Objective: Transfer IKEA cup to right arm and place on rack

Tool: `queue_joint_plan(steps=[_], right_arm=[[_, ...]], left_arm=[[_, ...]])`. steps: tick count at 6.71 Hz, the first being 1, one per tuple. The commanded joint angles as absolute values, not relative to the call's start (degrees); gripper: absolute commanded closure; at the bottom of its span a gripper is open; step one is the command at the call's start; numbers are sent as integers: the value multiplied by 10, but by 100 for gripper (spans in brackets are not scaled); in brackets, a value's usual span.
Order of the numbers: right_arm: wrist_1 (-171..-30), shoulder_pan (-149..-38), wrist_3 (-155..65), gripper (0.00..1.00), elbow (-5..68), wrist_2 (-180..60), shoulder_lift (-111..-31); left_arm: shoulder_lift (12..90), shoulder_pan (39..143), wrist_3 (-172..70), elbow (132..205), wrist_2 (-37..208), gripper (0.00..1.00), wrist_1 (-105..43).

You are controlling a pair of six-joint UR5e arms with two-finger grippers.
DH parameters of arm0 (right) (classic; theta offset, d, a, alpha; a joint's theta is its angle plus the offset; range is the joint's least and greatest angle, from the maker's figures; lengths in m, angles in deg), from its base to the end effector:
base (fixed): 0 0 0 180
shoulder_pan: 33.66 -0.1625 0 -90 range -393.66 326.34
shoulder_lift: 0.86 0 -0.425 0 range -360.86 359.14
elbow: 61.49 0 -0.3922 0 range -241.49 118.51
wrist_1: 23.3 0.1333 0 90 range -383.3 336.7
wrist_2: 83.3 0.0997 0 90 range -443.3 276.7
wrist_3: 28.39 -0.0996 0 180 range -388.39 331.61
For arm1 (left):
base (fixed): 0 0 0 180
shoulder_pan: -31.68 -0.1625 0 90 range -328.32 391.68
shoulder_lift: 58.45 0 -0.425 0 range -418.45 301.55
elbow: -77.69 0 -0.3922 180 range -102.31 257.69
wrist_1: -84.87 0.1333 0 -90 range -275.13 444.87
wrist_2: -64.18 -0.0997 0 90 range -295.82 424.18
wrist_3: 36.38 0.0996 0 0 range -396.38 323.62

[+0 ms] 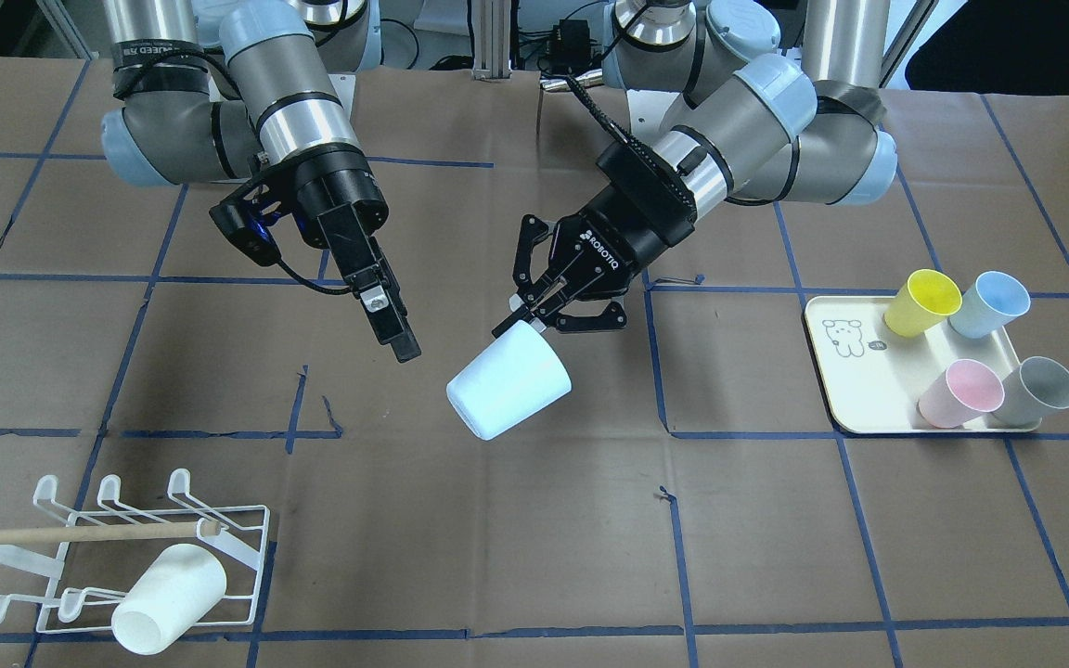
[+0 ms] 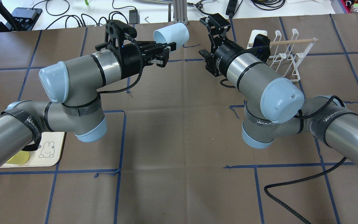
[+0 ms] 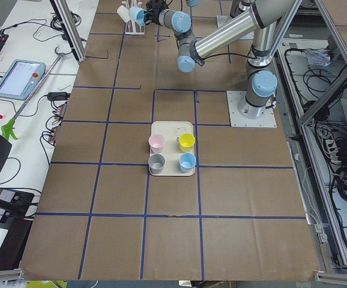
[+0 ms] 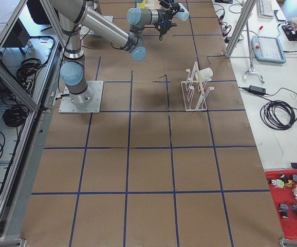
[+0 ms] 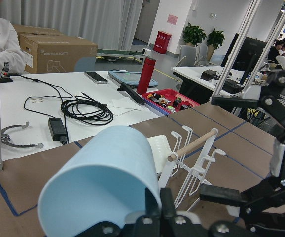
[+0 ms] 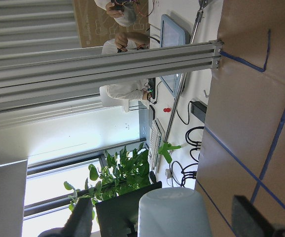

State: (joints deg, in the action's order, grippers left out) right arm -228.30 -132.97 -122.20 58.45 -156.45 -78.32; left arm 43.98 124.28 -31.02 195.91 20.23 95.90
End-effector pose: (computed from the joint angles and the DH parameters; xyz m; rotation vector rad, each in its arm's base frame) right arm 0.2413 -0.4695 0.3790 1.1264 1.5475 -0.6469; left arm -0.2274 -0.4886 0.3746 -0.6586 -2.0431 1.2333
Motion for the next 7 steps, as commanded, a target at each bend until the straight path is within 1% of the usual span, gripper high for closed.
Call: queue_joint_plan(steps=[1,2,5,7], right_arm=[[-2278,-1344,-1219,1,552,-1565,-748],[-2278,-1351,-1223,1,533,-1565,-731],[-2278,-1368,-1225,1,522,-1565,-715],[-2278,-1378,-1226,1,501,-1565,-694]], left_arm=[[439,1243,-310,1959,201,98,957],[440,1243,-310,1959,201,98,957],[440,1243,-310,1959,199,98,957],[440,1243,-310,1959,199,98,957]])
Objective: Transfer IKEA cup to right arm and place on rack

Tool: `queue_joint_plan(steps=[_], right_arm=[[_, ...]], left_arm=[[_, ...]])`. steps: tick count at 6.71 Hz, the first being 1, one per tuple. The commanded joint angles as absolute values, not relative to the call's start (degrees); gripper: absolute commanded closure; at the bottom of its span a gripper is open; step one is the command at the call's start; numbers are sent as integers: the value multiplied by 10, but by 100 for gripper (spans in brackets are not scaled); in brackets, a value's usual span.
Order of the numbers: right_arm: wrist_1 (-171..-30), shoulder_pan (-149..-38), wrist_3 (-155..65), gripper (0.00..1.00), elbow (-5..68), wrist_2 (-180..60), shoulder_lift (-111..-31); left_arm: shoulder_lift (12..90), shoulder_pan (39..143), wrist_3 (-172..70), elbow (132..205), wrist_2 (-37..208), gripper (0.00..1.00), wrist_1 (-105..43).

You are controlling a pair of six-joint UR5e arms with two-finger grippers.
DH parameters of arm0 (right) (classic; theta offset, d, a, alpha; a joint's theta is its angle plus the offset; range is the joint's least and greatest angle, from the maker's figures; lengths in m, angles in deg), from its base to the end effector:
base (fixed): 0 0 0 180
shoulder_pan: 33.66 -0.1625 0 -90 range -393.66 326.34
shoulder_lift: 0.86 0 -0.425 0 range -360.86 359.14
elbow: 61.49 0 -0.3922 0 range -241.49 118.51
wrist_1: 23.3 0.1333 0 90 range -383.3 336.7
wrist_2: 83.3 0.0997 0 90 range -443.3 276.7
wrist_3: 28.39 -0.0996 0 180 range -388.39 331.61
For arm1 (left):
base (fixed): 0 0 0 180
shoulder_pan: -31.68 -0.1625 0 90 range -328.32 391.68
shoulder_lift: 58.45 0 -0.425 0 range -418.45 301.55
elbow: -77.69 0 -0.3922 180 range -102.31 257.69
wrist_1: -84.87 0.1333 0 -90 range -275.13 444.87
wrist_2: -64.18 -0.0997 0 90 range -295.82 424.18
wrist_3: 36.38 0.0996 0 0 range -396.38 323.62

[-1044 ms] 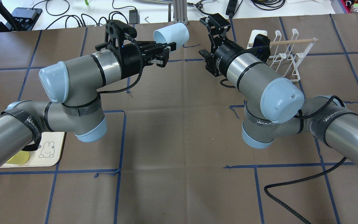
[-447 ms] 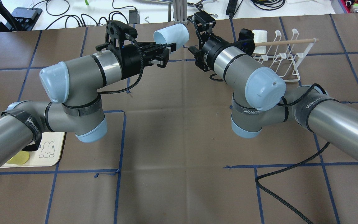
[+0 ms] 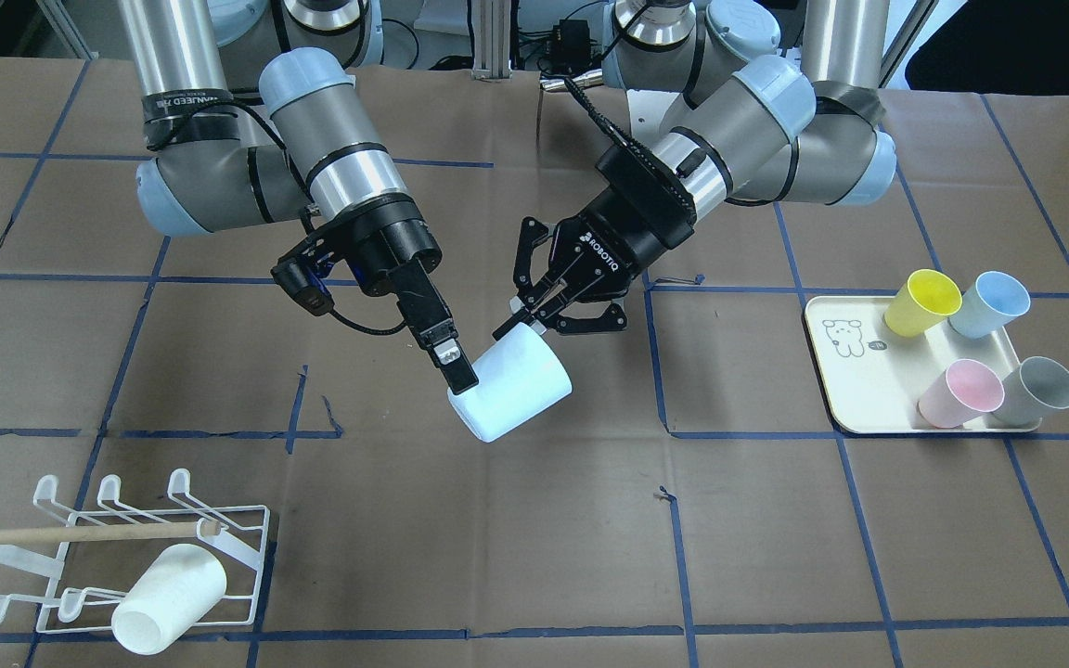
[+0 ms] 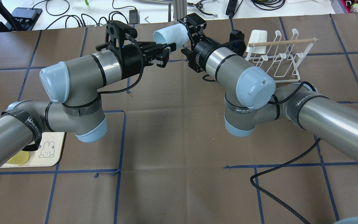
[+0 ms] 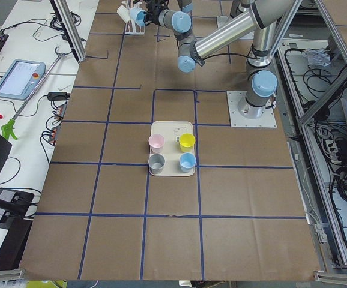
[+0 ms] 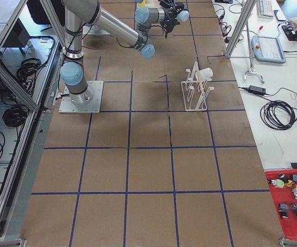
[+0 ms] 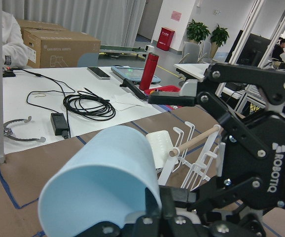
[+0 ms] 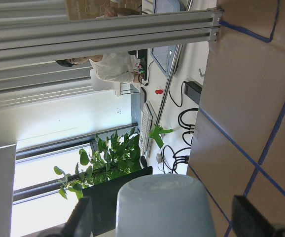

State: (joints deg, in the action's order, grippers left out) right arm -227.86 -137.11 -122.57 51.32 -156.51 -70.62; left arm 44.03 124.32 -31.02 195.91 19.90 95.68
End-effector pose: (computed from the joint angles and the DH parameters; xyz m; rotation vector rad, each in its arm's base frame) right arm 0.2869 -0.5027 0.3578 1.0831 1.5878 -0.5848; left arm -0.2274 -0.4892 0.3735 -0.6547 -2.0503 1.2305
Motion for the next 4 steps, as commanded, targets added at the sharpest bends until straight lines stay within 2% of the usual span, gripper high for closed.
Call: queue_joint_plan(steps=[1,3,4], right_arm=[[-2279,-1383,-1230,1,492,-1565,-686],[-2278,-1385,-1232,2,485,-1565,-679],[-2278,-1385,-1230,12,485,-1563,-679]], left_arm=[[441,1243,-310,1958,198,97,958],[440,1243,-310,1957,198,97,958],[440,1243,-310,1957,198,97,958]])
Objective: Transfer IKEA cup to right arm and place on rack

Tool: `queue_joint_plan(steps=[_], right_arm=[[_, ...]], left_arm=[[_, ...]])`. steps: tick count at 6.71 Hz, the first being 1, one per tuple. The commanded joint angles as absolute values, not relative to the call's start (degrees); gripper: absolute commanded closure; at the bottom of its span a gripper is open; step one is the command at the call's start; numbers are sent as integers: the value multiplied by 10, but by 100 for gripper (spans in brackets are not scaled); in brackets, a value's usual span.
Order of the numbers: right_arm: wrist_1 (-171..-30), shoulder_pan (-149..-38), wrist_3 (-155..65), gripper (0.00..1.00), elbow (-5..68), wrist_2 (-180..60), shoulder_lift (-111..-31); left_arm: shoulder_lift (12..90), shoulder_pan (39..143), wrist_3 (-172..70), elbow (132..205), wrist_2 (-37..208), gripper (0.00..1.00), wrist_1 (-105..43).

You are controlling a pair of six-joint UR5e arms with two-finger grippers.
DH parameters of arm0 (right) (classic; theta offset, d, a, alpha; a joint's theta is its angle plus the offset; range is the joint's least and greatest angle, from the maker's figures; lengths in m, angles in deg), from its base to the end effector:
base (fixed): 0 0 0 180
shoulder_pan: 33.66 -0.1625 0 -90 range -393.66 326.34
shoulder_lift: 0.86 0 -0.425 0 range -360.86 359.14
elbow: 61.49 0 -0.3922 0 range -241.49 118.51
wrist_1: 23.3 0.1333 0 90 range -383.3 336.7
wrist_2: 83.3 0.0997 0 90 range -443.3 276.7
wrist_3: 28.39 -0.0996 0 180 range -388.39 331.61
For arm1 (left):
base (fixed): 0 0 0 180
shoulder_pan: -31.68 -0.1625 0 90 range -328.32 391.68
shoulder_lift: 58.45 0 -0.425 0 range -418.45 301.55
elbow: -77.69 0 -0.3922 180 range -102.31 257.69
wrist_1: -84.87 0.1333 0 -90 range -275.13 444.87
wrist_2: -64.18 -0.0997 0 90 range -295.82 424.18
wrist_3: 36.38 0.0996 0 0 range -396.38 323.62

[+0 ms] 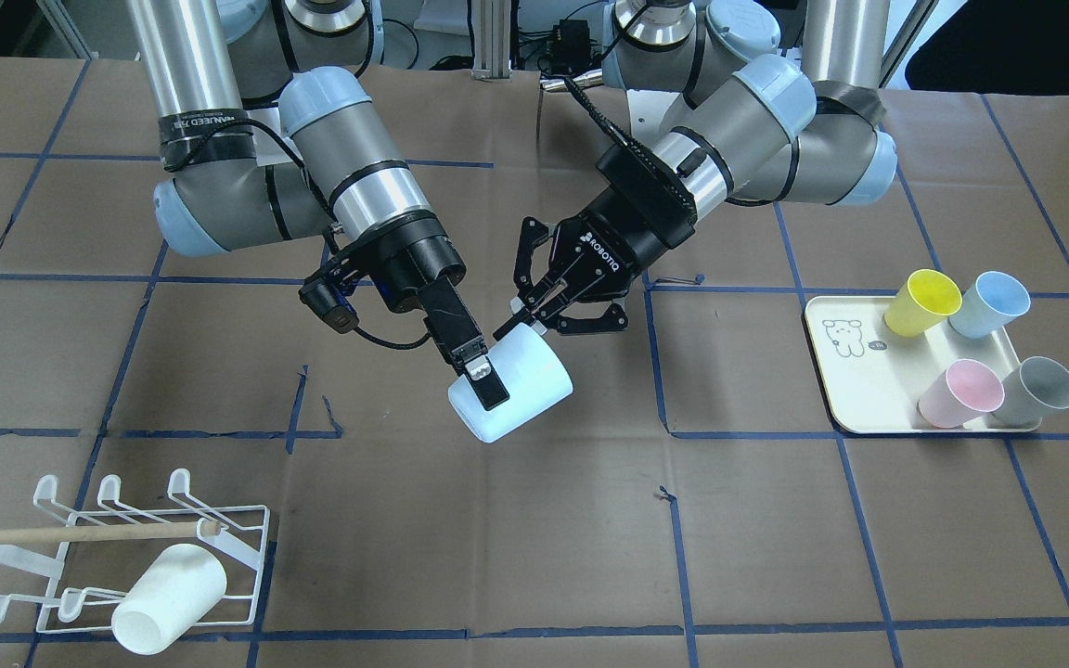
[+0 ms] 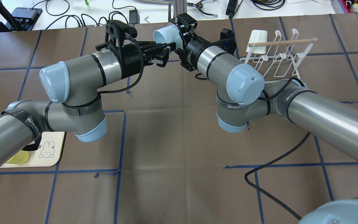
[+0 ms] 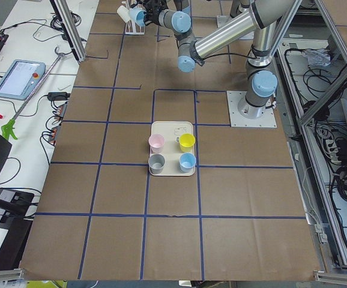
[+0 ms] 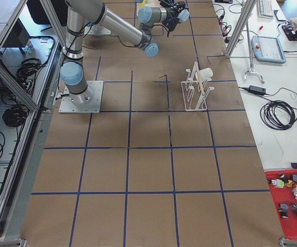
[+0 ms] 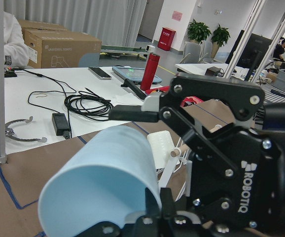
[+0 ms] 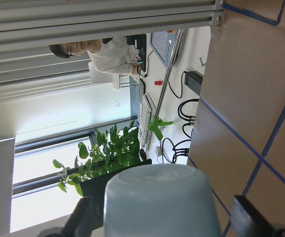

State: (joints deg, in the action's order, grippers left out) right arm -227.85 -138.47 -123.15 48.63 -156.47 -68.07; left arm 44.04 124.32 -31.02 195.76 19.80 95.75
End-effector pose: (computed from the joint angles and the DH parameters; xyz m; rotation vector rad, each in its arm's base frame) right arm 0.3034 -0.5133 0.3519 1.0683 1.5910 -0.5628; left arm -0.2273 -0.4898 0.3745 -0.6555 -2.0499 1.2353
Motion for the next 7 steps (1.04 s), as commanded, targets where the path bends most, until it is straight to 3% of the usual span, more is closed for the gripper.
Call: queue_joint_plan(steps=[1,3,4,5,6,7], right_arm=[[-2278,-1385,-1230,24,485,-1562,-679],[-2279,-1385,-1229,44,485,-1562,-680],[-2279,-1385,-1228,50,485,-1562,-680],[-2278,-1385,-1228,53,485,-1562,-680],[-2278,-1385,-1228,56,485,-1562,-680],[-2278,-1385,-1228,58,485,-1562,-681]], left_arm=[[440,1243,-310,1957,198,97,957],[440,1243,-311,1956,198,96,957],[439,1243,-311,1956,197,89,957],[439,1243,-311,1953,173,67,959],[439,1243,-311,1952,152,23,964],[439,1243,-311,1952,148,7,964]])
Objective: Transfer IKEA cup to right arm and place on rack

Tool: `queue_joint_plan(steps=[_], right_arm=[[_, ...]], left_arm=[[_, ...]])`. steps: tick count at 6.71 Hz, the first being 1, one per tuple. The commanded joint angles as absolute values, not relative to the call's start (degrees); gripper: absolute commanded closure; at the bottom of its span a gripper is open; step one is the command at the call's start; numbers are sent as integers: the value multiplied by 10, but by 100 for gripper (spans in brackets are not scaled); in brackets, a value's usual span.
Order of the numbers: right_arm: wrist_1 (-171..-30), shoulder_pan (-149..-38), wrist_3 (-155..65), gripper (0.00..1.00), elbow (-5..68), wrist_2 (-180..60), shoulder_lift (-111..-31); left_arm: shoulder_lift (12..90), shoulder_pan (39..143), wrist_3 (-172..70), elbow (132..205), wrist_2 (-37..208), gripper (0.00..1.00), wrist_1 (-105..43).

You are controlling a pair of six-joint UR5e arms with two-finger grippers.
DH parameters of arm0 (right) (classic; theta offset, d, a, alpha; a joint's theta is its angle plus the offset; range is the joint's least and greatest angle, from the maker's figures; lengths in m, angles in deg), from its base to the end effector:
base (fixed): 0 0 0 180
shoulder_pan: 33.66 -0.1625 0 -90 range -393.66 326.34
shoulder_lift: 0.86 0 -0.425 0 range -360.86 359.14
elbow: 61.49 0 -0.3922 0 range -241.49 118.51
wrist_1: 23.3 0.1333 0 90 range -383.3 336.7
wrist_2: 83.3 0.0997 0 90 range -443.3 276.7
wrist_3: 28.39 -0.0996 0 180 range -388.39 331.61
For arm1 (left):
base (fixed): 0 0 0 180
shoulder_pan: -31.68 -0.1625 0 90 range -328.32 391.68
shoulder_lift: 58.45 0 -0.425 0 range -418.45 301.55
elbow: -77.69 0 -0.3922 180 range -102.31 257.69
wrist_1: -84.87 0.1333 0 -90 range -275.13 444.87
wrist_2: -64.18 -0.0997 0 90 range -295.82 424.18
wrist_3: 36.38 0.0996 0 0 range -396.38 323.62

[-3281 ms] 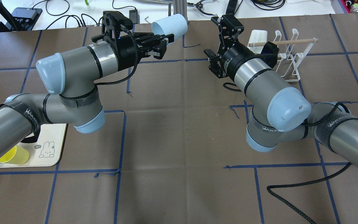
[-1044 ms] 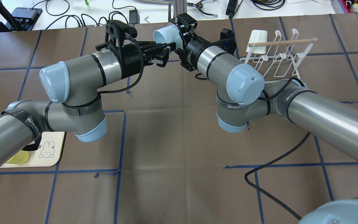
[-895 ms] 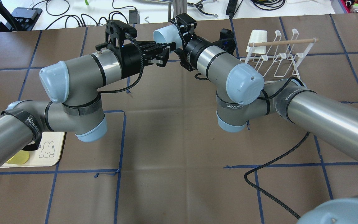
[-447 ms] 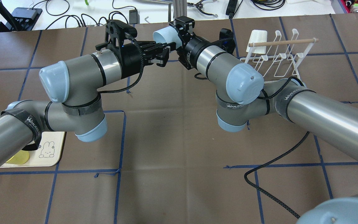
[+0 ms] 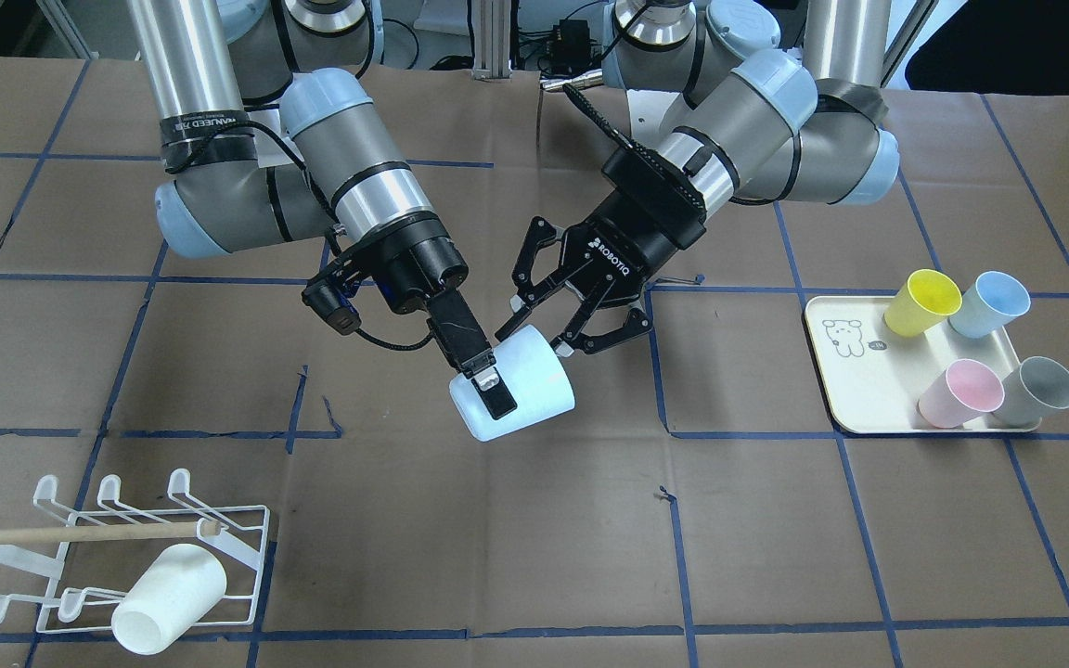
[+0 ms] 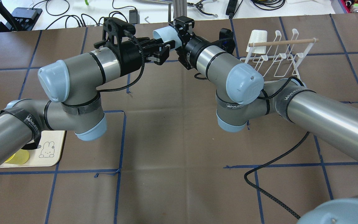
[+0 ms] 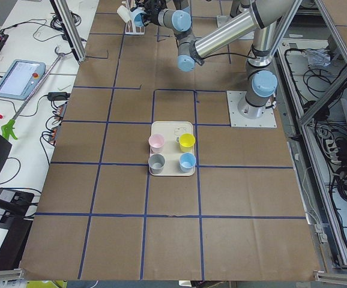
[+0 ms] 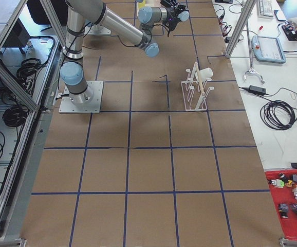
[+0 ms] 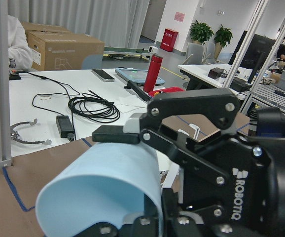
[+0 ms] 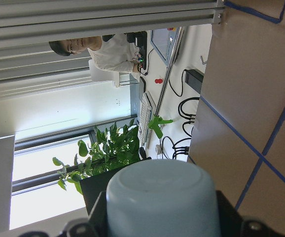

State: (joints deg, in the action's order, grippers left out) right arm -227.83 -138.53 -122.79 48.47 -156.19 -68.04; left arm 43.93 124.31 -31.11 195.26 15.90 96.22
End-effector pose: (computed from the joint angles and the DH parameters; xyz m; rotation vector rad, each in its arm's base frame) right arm 0.3045 -0.5134 0.3527 1.0580 1.5951 -0.5631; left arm -0.2225 -0.4951 0.3777 -0.6299 -2.0997 1.2879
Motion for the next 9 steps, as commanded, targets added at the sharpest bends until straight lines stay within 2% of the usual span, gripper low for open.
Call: queue_joint_plan(steps=[1,3,5,6,8,9], right_arm=[[-2278,-1385,-1228,61,485,-1562,-682],[-2278,-1384,-1224,65,481,-1562,-681],[-2279,-1366,-1196,72,472,-1561,-680],[-2282,-1339,-1169,78,465,-1560,-681],[-2283,-1297,-1055,90,464,-1562,-683],[-2283,-1273,-974,91,464,-1563,-683]], left_arm=[[439,1242,-311,1952,148,3,964],[432,1234,-312,1957,145,1,964],[382,1218,-312,1971,71,1,921],[369,1186,-311,1972,71,1,891],[347,1144,-306,1948,33,1,766],[342,1145,-301,1908,-30,1,661]])
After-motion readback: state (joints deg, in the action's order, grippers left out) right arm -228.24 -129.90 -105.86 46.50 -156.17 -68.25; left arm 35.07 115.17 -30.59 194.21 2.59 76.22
